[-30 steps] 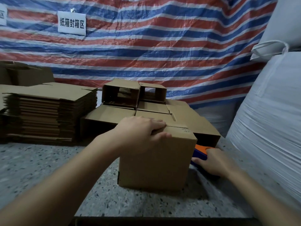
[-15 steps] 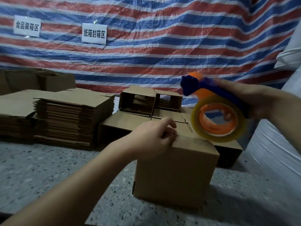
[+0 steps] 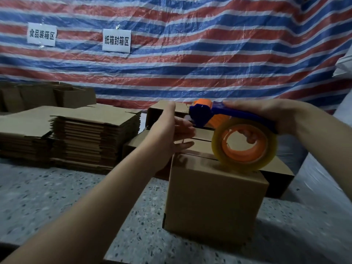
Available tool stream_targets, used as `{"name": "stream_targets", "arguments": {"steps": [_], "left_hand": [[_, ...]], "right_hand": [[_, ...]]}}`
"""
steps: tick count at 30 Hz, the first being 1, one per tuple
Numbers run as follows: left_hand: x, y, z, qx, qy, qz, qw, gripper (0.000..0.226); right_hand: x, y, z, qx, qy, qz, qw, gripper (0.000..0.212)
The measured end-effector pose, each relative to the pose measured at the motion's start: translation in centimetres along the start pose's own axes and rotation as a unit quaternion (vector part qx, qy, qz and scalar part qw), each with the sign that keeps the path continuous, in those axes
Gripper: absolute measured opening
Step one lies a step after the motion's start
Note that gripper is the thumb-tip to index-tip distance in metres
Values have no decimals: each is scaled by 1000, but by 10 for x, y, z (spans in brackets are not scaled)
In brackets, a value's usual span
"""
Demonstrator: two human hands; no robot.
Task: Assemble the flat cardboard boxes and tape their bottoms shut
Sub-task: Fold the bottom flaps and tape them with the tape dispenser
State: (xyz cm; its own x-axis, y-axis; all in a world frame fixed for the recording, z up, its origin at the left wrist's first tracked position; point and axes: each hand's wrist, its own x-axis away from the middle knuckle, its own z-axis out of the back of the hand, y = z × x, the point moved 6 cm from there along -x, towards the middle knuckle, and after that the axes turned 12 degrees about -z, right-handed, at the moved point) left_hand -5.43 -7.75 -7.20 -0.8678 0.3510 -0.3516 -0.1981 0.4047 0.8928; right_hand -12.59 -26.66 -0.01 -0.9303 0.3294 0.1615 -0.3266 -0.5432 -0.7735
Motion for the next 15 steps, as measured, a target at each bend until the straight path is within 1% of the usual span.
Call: {"name": "stream_targets", "arguments": {"steps": [2,4,6,11,15], "left_hand": [[1,2,-5,-7,-23,17,1000,55],[1,4,-11,-35,-43,32,998,47],[1,4,-15,-42,-47,42,997,38],[4,1,-14,-44,-25,53,997,19],[2,0,-12,-61,4,21,998,20]], "right_hand": [[4,1,-2,-6,-10,-41,999,69],[7,1,-3,-8,-14,-63,998,74],[7,1,-2,-9,-11,-57,998,74],[6,3,-2,-14,-21,-55,998,67],[5,3,-1,-3,-22,-43,999,66]]}}
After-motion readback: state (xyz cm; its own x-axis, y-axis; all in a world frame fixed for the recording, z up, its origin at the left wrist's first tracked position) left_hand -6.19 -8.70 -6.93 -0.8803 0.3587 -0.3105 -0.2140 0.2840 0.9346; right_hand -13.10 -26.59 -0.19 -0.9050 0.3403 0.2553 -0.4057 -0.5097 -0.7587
